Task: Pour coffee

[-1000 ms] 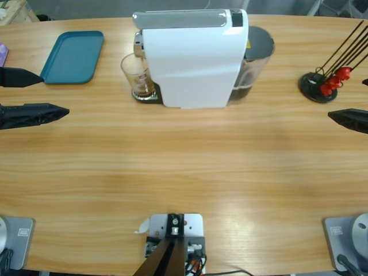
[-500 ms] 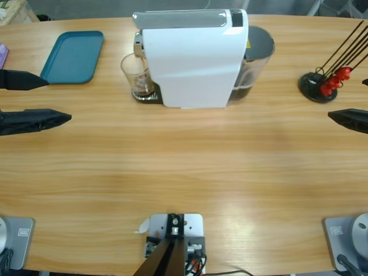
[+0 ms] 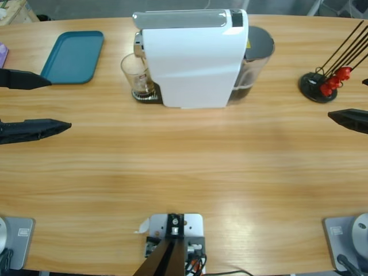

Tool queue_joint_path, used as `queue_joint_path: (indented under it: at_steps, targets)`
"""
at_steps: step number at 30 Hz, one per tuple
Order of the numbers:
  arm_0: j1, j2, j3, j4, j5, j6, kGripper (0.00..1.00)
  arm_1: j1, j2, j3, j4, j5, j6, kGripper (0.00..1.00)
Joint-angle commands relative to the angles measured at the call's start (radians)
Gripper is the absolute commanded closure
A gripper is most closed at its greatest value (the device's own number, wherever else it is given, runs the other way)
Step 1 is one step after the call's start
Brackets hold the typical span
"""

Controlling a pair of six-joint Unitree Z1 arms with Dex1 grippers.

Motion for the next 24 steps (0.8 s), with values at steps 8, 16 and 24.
queue_joint_path:
  at_steps: [8,16,24]
  targets:
    - [-0.007,-0.065,0.091,-0.182,0.051,0.022,0.003,0.01,0.008,0.028,-0.005,0.013,-0.015,0.009]
    - [0.057,-0.033,0.108,-0.141,0.052,0.071,0.0,0.01,-0.019,0.035,-0.007,0.017,-0.017,0.013]
    - [0.057,-0.011,0.111,-0.231,0.009,-0.047,0.0,0.009,-0.018,0.035,-0.007,0.017,-0.017,0.013]
